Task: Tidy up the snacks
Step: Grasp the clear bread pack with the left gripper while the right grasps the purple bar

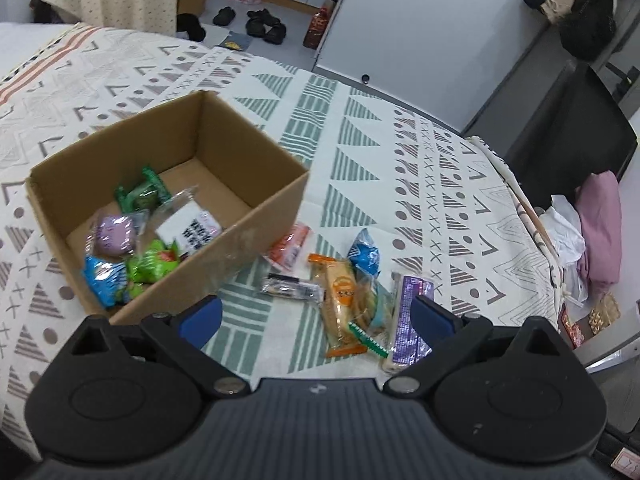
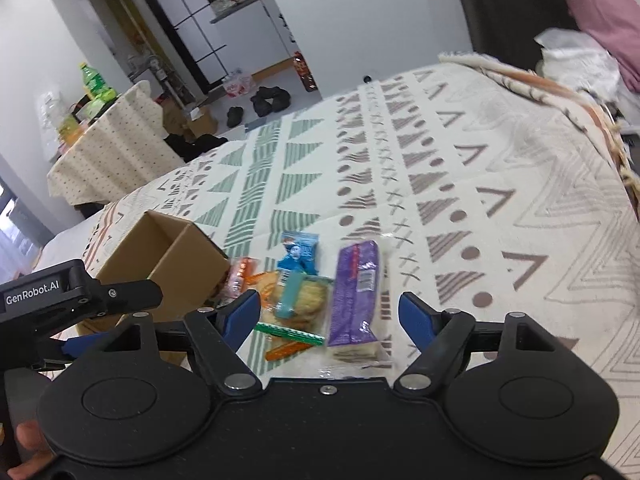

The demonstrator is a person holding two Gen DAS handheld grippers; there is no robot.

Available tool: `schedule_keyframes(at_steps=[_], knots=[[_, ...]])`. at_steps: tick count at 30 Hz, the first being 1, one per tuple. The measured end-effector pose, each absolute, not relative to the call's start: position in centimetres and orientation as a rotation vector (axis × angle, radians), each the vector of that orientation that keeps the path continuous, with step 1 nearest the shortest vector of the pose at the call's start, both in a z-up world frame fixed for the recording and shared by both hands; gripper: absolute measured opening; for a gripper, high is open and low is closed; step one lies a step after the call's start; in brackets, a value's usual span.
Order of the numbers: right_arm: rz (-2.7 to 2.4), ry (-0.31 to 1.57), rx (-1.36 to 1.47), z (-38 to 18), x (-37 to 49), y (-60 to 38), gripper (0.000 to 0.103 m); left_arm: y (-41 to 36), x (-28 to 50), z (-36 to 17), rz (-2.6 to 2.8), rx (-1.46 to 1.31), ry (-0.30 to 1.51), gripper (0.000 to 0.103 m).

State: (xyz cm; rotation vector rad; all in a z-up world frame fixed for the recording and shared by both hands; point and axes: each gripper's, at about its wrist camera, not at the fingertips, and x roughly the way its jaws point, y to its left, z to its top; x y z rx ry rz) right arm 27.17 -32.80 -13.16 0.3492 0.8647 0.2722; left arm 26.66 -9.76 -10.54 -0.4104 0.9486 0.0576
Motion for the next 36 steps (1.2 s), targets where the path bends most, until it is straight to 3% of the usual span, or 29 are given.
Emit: schedule_keyframes(at_steps=[8,11,16,22,36], knots=[[0.264,0.930,0.431,-14.9,27.9,-33.4,0.060,-11.6,28.7,-12.1,0.028,-0.404,0.950,0.093],[0.256,0.954,0.448,-15.7,28.5,-33.5,0.055,-12.2,29.7,-13.0,0.011,-0.401,0.974,0.085],[0.253,0.995,0.462,-17.0,29.6,-33.2,0.047,-13.0,31.4,-14.7,-0.015,-0.399,1.019,0.062],[0.254,1.023,0.471,-18.1,30.6,-33.0,0.044,-14.3,33.1,-16.6,-0.043,-0.378,1.062,0.048],[0.260,1.098,0.457,-20.9,32.5,-32.4,0.039,-17.0,35.6,-18.6,-0.051,-0.289,1.120,0.048]])
